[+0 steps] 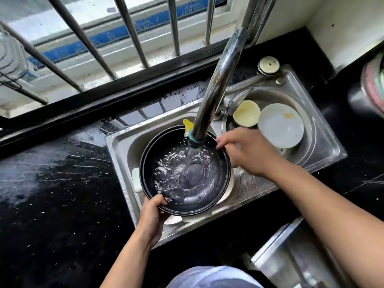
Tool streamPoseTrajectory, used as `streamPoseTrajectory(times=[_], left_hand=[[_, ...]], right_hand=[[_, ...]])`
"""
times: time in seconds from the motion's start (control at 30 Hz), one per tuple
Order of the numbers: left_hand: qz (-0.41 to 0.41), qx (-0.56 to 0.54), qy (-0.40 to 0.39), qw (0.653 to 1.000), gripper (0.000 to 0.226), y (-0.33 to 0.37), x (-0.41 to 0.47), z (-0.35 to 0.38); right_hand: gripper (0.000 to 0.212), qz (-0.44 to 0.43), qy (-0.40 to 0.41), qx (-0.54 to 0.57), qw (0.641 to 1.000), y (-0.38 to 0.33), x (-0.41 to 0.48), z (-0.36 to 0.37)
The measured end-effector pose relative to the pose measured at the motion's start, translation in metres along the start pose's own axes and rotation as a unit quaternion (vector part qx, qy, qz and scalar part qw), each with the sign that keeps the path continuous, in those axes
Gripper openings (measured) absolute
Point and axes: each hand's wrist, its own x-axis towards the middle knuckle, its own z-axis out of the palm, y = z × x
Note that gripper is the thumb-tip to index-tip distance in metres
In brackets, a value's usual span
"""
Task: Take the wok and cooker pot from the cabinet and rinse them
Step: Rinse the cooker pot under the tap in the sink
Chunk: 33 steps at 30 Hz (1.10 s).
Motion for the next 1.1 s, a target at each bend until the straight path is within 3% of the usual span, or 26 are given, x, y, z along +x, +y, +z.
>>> streamPoseTrajectory(times=[0.07, 0.1, 0.17, 0.23, 0.27, 0.4, 0.57, 0.67, 0.77, 0.83, 0.93, 1.03, 1.1], left_hand=[[0.025, 0.018, 0.018, 0.999, 0.057, 0.0, 0.002, 0.0], [0.037, 0.021, 0.032, 0.999, 0.053, -0.001, 0.004, 0.0], [0.055, 0.026, 0.053, 0.997, 0.049, 0.0, 0.004, 0.001], [0.067, 0.04, 0.056, 0.995, 0.05, 0.003, 0.003, 0.0], [0.07, 0.047, 0.056, 0.995, 0.049, 0.004, 0.003, -0.001], [0.069, 0.05, 0.052, 0.995, 0.045, 0.003, 0.003, -0.004], [0.049, 0.062, 0.033, 0.996, 0.046, 0.0, -0.001, -0.003], [0.024, 0.064, 0.006, 0.998, 0.037, -0.001, -0.008, -0.004], [-0.005, 0.043, -0.018, 0.999, 0.024, -0.003, -0.013, -0.005], [-0.022, 0.022, -0.026, 0.999, 0.016, -0.006, -0.018, -0.005], [-0.05, 0.014, -0.035, 0.998, 0.007, -0.007, -0.032, 0.0], [-0.063, 0.028, -0.04, 0.997, 0.014, -0.009, -0.045, 0.002], [-0.056, 0.035, -0.029, 0.997, 0.008, -0.011, -0.049, 0.002]], right_hand=[[0.031, 0.122, 0.149, 0.044, 0.98, 0.018, 0.019, -0.005], [0.033, 0.187, 0.185, 0.049, 0.963, 0.029, 0.03, -0.006], [0.036, 0.305, 0.163, 0.142, 0.928, 0.049, 0.054, -0.004], [0.019, 0.354, 0.122, 0.301, 0.877, 0.052, 0.076, -0.001], [0.013, 0.359, 0.128, 0.331, 0.863, 0.052, 0.087, 0.0], [0.018, 0.347, 0.146, 0.255, 0.891, 0.041, 0.119, 0.001], [0.063, 0.313, 0.086, 0.117, 0.938, 0.041, 0.112, -0.015], [0.052, 0.254, 0.12, 0.016, 0.96, 0.013, 0.072, -0.015], [0.041, 0.11, 0.136, -0.03, 0.984, -0.024, 0.005, 0.014], [0.04, 0.054, 0.101, -0.037, 0.993, -0.043, -0.035, 0.04], [0.029, 0.086, -0.044, -0.143, 0.985, -0.051, -0.043, 0.077], [0.047, 0.144, -0.191, -0.22, 0.946, -0.053, -0.014, 0.11], [0.06, 0.131, -0.247, -0.25, 0.927, -0.056, 0.001, 0.134]])
